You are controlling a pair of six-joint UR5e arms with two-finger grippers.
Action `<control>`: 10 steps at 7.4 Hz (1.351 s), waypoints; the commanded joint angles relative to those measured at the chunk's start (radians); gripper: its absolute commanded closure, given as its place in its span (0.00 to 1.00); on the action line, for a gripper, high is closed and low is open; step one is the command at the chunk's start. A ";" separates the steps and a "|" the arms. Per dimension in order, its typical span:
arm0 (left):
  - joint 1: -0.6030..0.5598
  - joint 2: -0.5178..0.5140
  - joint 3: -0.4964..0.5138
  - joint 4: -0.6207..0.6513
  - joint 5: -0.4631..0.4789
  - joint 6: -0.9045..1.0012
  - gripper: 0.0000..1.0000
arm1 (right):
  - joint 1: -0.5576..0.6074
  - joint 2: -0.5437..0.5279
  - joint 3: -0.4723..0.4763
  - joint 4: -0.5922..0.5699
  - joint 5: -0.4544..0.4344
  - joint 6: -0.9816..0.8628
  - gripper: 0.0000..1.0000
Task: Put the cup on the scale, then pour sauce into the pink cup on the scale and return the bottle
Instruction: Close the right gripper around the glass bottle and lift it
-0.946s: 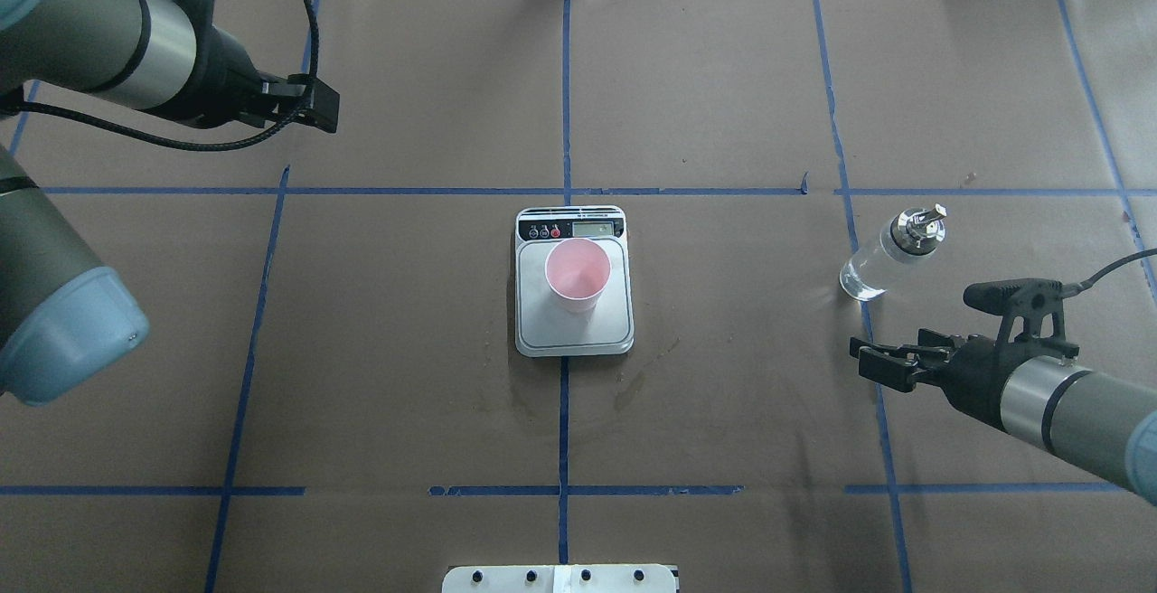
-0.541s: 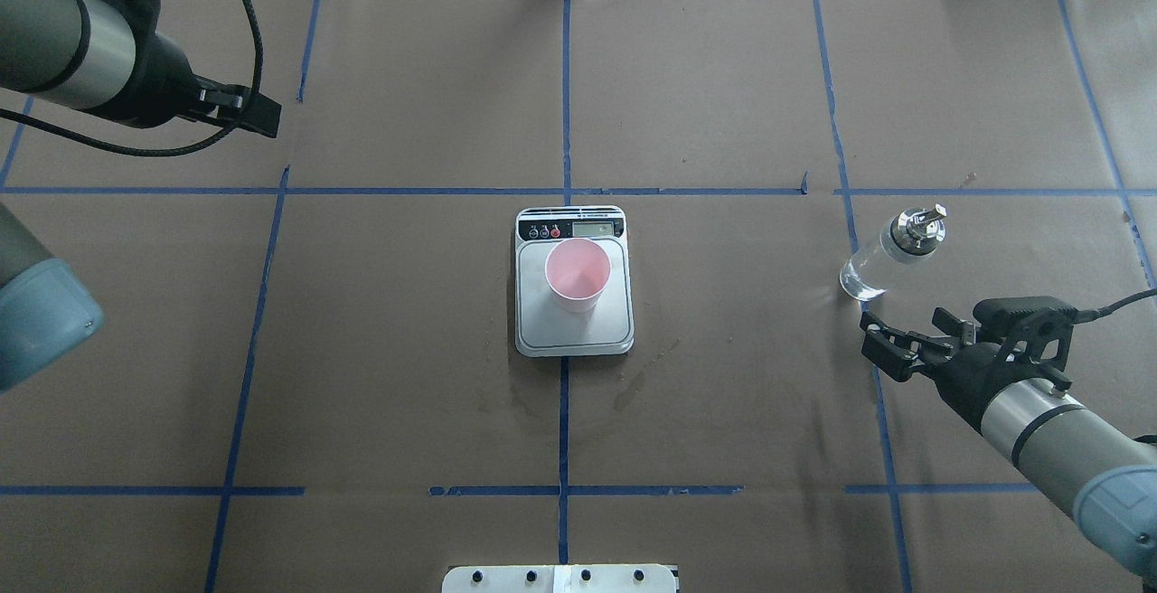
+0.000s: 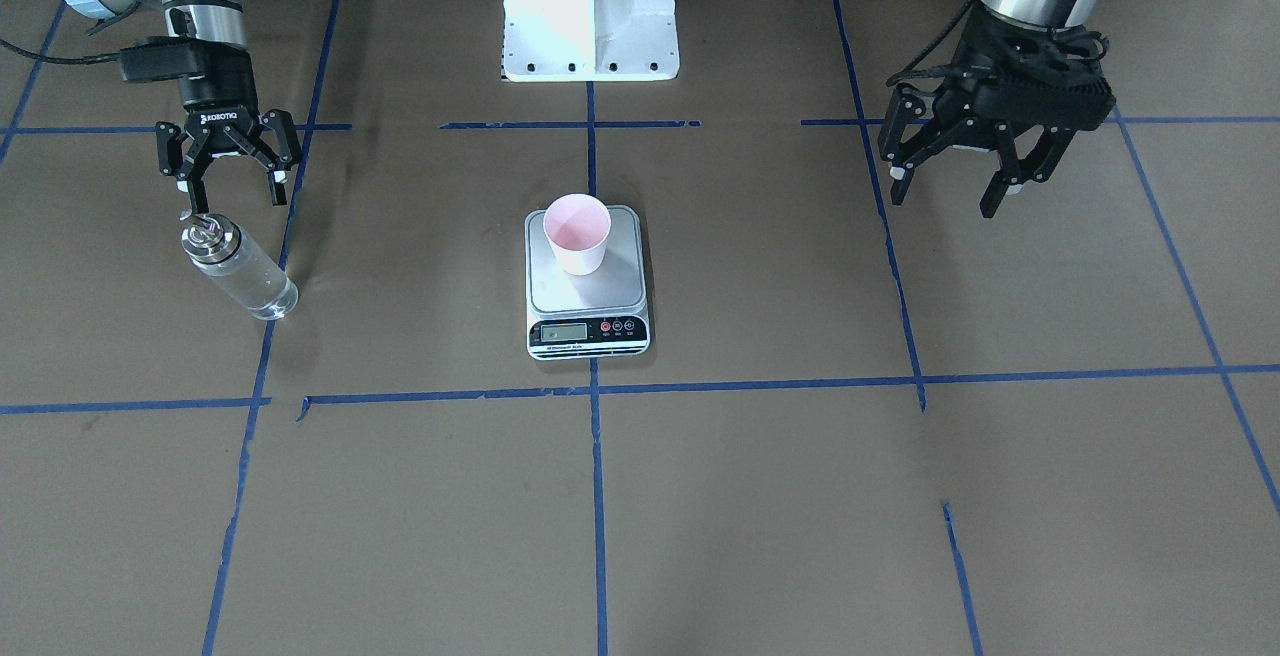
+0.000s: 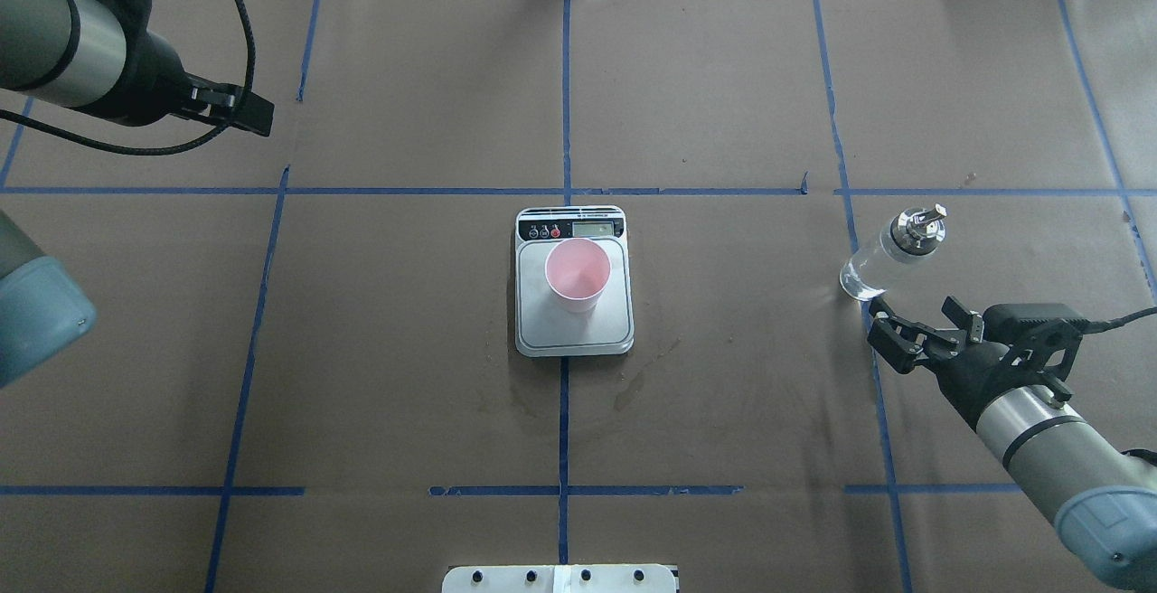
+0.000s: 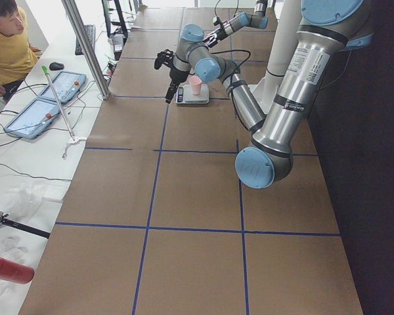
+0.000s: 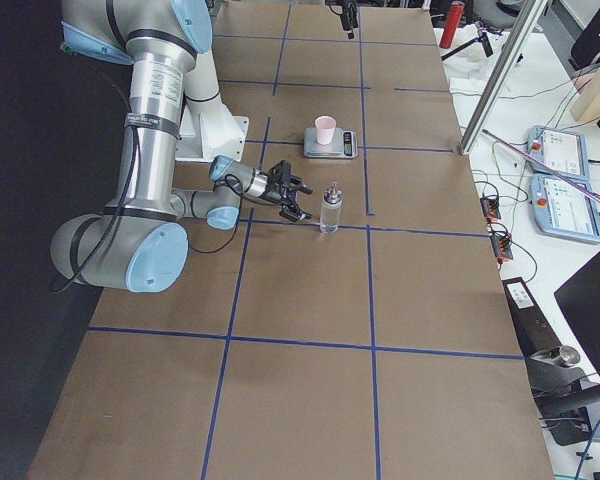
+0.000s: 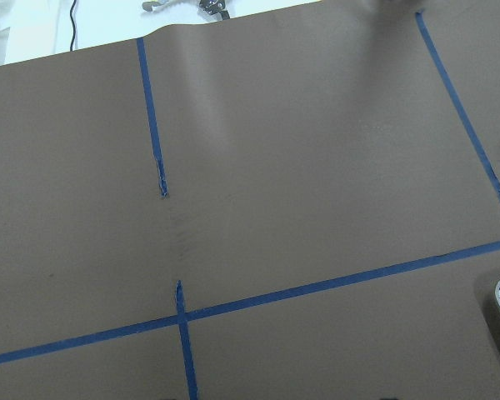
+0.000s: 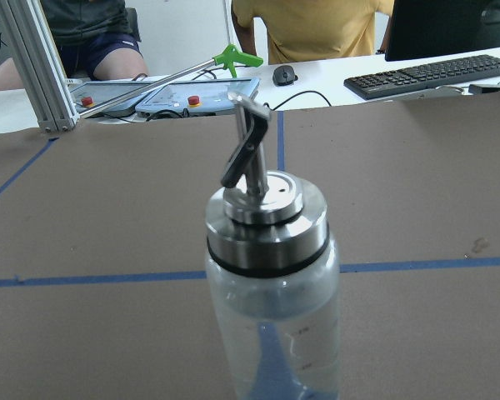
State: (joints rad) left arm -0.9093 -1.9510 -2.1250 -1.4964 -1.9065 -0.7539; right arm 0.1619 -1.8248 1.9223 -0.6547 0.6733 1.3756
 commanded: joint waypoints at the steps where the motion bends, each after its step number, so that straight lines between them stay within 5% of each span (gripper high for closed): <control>1: 0.001 0.001 0.000 0.001 0.000 0.001 0.09 | -0.008 0.028 -0.043 0.001 -0.073 -0.009 0.00; 2: 0.001 0.001 0.000 0.001 0.000 0.001 0.00 | -0.008 0.076 -0.081 0.000 -0.101 -0.027 0.00; 10: 0.001 0.003 0.000 0.001 0.006 0.001 0.00 | 0.004 0.140 -0.213 0.004 -0.130 -0.093 0.00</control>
State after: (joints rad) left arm -0.9081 -1.9484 -2.1258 -1.4956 -1.9020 -0.7531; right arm 0.1599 -1.6873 1.7245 -0.6496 0.5414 1.2833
